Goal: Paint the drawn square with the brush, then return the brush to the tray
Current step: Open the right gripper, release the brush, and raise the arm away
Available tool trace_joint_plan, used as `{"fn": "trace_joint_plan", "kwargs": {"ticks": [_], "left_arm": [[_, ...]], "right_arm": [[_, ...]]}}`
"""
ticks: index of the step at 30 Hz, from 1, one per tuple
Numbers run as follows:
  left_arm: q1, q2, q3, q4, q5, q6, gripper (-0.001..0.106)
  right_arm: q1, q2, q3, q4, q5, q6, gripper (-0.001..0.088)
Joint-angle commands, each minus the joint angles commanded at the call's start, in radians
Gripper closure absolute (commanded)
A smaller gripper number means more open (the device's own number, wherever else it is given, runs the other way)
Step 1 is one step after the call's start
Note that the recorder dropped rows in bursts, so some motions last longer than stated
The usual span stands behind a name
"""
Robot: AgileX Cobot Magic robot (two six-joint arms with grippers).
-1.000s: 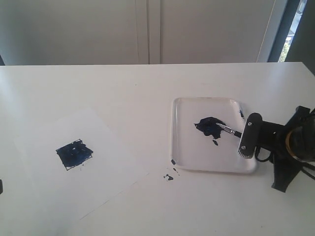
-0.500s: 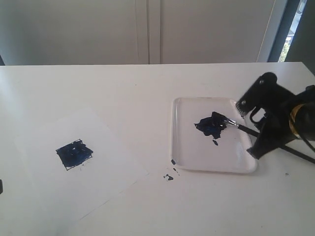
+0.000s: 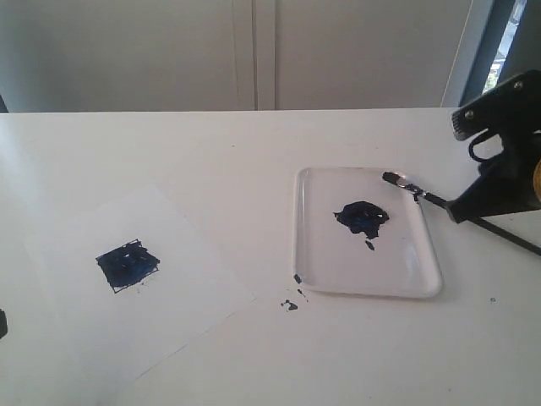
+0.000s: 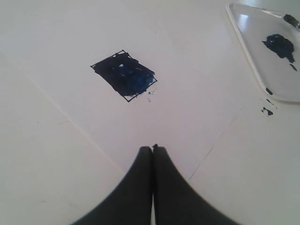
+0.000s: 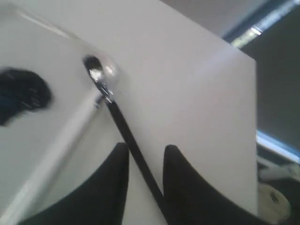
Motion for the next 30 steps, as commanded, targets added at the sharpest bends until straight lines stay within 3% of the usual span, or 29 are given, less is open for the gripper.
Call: {"fn": "trace_joint_plan", "kwargs": {"ticks": [3,7,14,16,19,22,26,28,30], "left_arm": [[0.000,0.000,0.000,0.000,0.006,0.024,0.105],[0.000,0.000,0.000,0.000,0.011,0.024,0.105],[0.000,0.000,0.000,0.000,-0.007,0.047,0.105],[0.000,0.000,0.005,0.000,-0.051,0.094,0.105],[0.000,0.000,0.038,0.000,-0.189,0.116,0.105],[0.000,0.000,0.069,0.002,-0.311,0.116,0.105],[0.000,0.000,0.126,0.002,-0.525,0.111,0.105],[0.000,0.000,0.150,0.000,-0.613,0.093,0.105],[0.000,0.000,0.157,-0.007,-0.627,0.057,0.105]], "right_arm": [[0.000,0.135,-0.085,-0.019,0.048,0.079,0.0870],[-0.006,0.247,-0.174,-0.019,0.156,0.203,0.0868],[-0.016,0.287,-0.218,-0.020,0.087,0.222,0.0868],[-0.016,0.267,-0.218,0.020,0.055,0.225,0.0868],[-0.016,0.208,-0.190,-0.016,-0.019,0.305,0.0868],[-0.016,0.120,-0.152,-0.111,-0.173,0.349,0.0868],[-0.016,-0.029,-0.094,-0.124,-0.378,0.345,0.0868],[-0.016,-0.092,-0.075,-0.119,-0.398,0.343,0.0868],[-0.016,-0.155,-0.065,-0.075,-0.415,0.334,0.0868]]}}
